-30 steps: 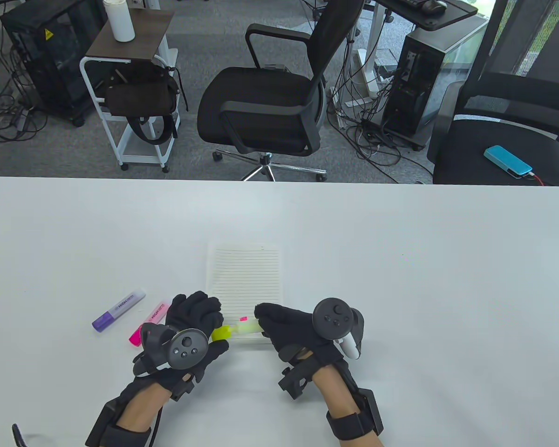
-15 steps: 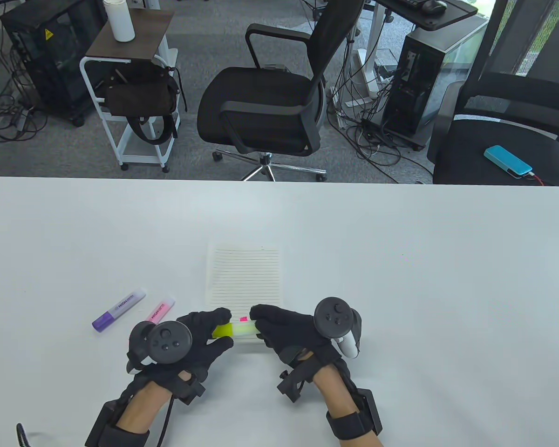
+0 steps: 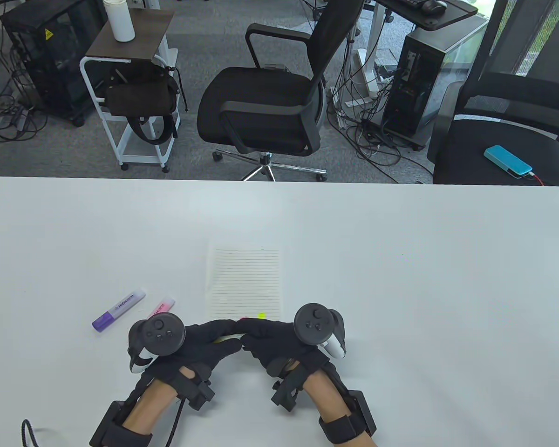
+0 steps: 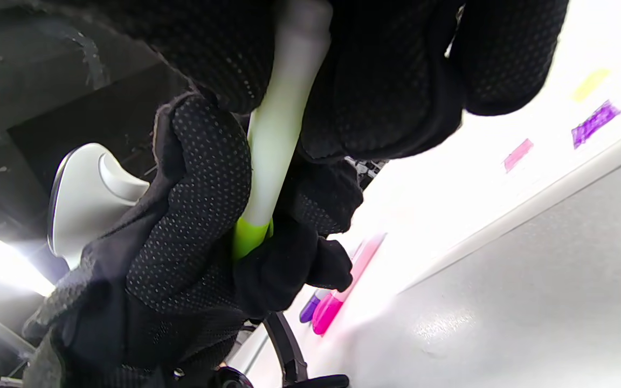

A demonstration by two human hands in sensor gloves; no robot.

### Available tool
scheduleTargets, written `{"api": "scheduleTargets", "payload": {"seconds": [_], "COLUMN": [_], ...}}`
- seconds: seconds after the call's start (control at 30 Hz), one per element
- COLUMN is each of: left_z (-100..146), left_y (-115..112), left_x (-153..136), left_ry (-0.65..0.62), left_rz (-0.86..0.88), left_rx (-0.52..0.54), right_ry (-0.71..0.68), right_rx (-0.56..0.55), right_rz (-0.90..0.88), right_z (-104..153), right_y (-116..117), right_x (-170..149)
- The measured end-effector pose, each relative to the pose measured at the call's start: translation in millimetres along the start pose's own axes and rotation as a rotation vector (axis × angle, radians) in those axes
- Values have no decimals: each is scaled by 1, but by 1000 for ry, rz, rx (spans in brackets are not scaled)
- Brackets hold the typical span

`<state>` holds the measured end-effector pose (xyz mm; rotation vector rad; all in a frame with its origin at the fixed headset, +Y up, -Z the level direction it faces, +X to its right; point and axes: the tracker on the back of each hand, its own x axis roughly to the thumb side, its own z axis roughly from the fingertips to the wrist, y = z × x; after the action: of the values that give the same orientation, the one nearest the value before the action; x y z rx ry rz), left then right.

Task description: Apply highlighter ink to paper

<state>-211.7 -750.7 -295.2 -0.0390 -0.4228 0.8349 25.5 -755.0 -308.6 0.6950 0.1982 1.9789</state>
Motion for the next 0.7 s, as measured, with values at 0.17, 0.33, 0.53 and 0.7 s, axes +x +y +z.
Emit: {"api": "scheduleTargets", "payload": {"seconds": [0.17,0.33,0.53,0.7], "left_z": [-1,2,5,5], "left_y": [-1,1,1,-4], "left_x": [4,15,20,14], "left_ry": [-22,-59,-93,-119], "left_rz": [-2,-16,-35,-22], "left_rx": [8,55,87,145], "right_ry": [-21,-74,-93,-69], "right_rx": [3,-40,-38,-42], "right_rz": [63,92,93,80], "right_z": [0,2,2,1], "right_y": [3,-3,-5,-11], "right_x": [5,14,18,11]}}
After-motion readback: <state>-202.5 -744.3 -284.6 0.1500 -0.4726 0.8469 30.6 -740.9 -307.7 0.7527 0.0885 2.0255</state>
